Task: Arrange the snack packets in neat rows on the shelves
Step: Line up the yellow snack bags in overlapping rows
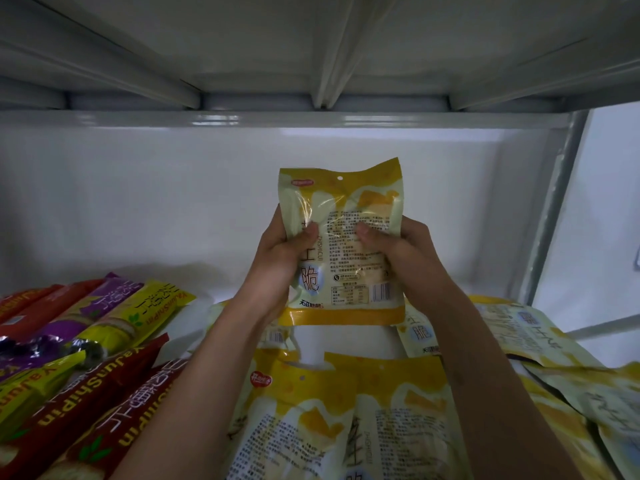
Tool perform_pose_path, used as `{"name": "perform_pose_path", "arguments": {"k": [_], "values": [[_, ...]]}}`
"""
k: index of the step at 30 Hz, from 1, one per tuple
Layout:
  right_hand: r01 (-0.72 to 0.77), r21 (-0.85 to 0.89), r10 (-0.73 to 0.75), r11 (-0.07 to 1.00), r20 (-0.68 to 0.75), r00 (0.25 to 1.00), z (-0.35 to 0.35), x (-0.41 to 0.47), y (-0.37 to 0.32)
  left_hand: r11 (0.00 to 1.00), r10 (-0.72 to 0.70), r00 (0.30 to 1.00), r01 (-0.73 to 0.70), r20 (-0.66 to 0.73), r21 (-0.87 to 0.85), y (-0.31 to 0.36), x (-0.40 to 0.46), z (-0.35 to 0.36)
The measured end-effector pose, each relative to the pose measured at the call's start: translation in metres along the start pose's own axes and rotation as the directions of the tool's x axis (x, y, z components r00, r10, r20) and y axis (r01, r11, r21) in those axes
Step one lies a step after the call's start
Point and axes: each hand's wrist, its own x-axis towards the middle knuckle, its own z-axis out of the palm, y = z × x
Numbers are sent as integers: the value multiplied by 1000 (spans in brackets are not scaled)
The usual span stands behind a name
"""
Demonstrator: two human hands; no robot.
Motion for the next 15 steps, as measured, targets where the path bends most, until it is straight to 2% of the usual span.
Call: {"name": "perform_pose_path", "arguments": {"k": [4, 8, 12, 15], "values": [[-12, 22, 13, 1000, -29, 1000, -1, -1, -5, 1000, 13, 997, -13, 72, -10, 5, -3, 0], [40, 19, -38, 999, -99, 994, -1, 0, -5, 992, -65, 991, 77, 120, -97, 11, -5, 0], [36, 51, -28, 998, -143, 989, 0, 0, -6, 989, -142, 982, 136, 125, 56, 9, -7, -2], [-19, 71, 26, 997, -93, 995, -1, 1, -8, 991, -123, 990, 118, 72, 70, 5, -6, -4]]}}
